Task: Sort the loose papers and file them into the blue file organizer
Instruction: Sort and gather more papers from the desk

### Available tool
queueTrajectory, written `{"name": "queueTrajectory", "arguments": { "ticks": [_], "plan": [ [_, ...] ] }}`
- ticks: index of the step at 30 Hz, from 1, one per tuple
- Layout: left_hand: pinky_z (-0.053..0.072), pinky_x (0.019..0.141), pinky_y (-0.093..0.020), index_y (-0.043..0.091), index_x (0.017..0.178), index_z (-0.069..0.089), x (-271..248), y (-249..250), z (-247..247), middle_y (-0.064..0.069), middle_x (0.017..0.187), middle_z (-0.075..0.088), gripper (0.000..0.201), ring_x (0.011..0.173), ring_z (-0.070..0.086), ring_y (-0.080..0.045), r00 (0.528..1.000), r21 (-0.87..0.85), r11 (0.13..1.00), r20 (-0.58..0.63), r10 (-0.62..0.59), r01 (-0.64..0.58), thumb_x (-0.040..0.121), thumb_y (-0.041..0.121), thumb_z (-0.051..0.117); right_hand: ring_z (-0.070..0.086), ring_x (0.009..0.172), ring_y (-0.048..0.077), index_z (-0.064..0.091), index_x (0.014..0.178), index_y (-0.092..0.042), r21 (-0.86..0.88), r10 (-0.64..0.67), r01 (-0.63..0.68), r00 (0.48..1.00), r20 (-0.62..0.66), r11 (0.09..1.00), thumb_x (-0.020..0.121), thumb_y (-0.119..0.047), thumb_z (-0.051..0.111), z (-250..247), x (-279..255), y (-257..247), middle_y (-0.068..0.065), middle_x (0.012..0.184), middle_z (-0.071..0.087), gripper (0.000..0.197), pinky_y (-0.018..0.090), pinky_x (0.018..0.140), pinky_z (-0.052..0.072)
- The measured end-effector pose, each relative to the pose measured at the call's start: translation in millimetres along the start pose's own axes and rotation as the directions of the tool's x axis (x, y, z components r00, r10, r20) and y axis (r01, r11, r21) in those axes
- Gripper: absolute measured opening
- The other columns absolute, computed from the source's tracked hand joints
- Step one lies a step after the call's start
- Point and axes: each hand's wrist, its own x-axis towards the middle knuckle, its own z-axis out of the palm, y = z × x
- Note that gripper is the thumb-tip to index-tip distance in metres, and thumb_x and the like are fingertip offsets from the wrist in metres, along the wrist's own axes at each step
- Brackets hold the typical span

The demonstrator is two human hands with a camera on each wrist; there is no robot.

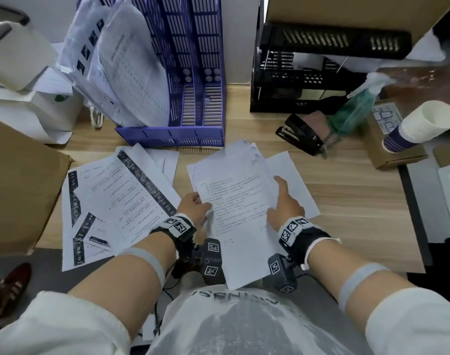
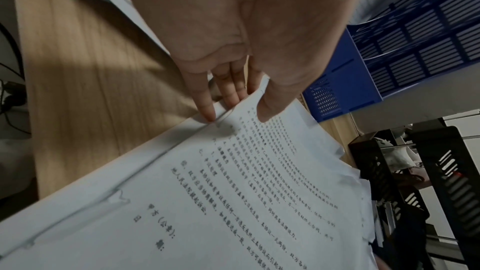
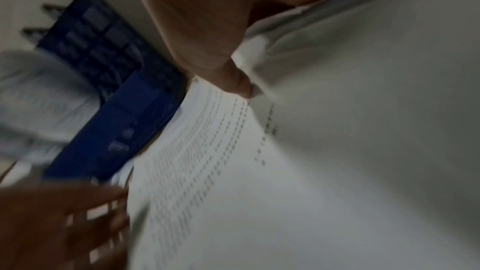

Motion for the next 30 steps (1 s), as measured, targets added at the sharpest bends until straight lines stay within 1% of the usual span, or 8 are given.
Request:
{"name": "queueTrajectory", "arguments": {
  "ticks": [2, 6, 11, 14, 18, 23, 27, 30],
  "plan": [
    [0.053, 0.097, -0.041, 0.023, 0.093, 0.064, 2, -1, 0, -0.001, 0.102, 0.071, 0.022, 0.095, 0.064, -0.022, 0.999, 0.046, 0.998, 0.009, 0.032, -0.033, 0.087, 0.002, 0.060, 0.060, 0.099, 0.024, 0.021, 0.148, -0.029, 0.128, 0.016, -0.021, 0.999, 0.044, 0.992, 0.088, -0.013, 0.052, -7, 3, 8, -0.007, 0.113, 0.056, 0.069, 0.034, 0.092, 0.046],
    [0.048, 0.102, -0.038, 0.013, 0.136, 0.047, 9, -1, -1, -0.008, 0.132, 0.056, 0.053, 0.116, 0.058, -0.027, 0.997, 0.173, 0.984, -0.069, 0.045, -0.032, 0.086, 0.014, 0.066, 0.061, 0.105, 0.025, 0.062, 0.118, -0.008, 0.246, 0.065, -0.050, 0.996, -0.055, 0.968, 0.091, -0.009, 0.051, -32, 5, 32, 0.005, 0.110, 0.065, 0.029, 0.025, 0.085, 0.044],
    [0.048, 0.085, -0.031, 0.006, 0.130, 0.045, 15, 3, 1, -0.015, 0.126, 0.061, 0.054, 0.110, 0.062, -0.031, 0.986, 0.195, 0.981, -0.162, 0.038, -0.006, 0.081, 0.013, 0.068, 0.060, 0.096, 0.023, 0.062, 0.121, -0.004, 0.395, 0.260, -0.168, 0.946, -0.193, 0.903, 0.091, -0.006, 0.054, -57, 0, 80, 0.009, 0.114, 0.067, 0.031, 0.027, 0.085, 0.042],
    [0.045, 0.089, -0.031, 0.005, 0.137, 0.042, 17, 8, 5, -0.013, 0.127, 0.060, 0.059, 0.113, 0.059, -0.031, 0.993, 0.212, 0.977, -0.118, 0.016, 0.009, 0.084, 0.014, 0.067, 0.061, 0.105, 0.028, 0.060, 0.125, -0.009, 0.433, 0.358, -0.237, 0.907, -0.222, 0.869, 0.090, -0.008, 0.052, -61, -11, 100, 0.012, 0.122, 0.065, 0.036, 0.030, 0.092, 0.043],
    [0.043, 0.056, -0.020, 0.005, 0.113, 0.067, 17, 9, 8, -0.012, 0.108, 0.070, 0.027, 0.073, 0.060, -0.019, 0.998, 0.270, 0.962, -0.004, 0.055, -0.052, 0.089, 0.017, 0.063, 0.055, 0.096, 0.019, 0.059, 0.128, -0.011, 0.493, 0.393, -0.243, 0.892, -0.225, 0.835, 0.090, -0.006, 0.050, -57, -22, 104, 0.009, 0.123, 0.065, 0.039, 0.024, 0.088, 0.039],
    [0.045, 0.075, -0.027, 0.007, 0.112, 0.069, 17, 4, 9, -0.012, 0.113, 0.071, 0.026, 0.087, 0.059, -0.024, 0.991, 0.201, 0.971, 0.036, 0.128, -0.132, 0.091, 0.015, 0.056, 0.052, 0.094, 0.017, 0.058, 0.129, -0.009, 0.493, 0.376, -0.227, 0.899, -0.225, 0.840, 0.092, -0.004, 0.048, -52, -30, 94, 0.009, 0.121, 0.064, 0.039, 0.023, 0.084, 0.038],
    [0.042, 0.070, -0.028, 0.010, 0.111, 0.058, 21, 1, 2, -0.004, 0.090, 0.063, 0.025, 0.079, 0.056, -0.025, 0.987, 0.264, 0.960, -0.100, 0.127, -0.097, 0.088, 0.018, 0.062, 0.051, 0.093, 0.018, 0.057, 0.129, -0.007, 0.514, 0.406, -0.244, 0.884, -0.230, 0.823, 0.093, -0.002, 0.046, -47, -35, 93, 0.012, 0.125, 0.063, 0.038, 0.023, 0.083, 0.036],
    [0.047, 0.069, -0.031, 0.013, 0.105, 0.050, 28, 3, 0, -0.009, 0.092, 0.063, 0.028, 0.079, 0.059, -0.026, 0.968, 0.274, 0.953, -0.176, 0.180, -0.127, 0.083, 0.017, 0.067, 0.052, 0.093, 0.019, 0.058, 0.127, -0.006, 0.544, 0.455, -0.270, 0.858, -0.238, 0.794, 0.092, -0.002, 0.046, -44, -40, 98, 0.013, 0.125, 0.063, 0.037, 0.023, 0.084, 0.037]
  ]
}}
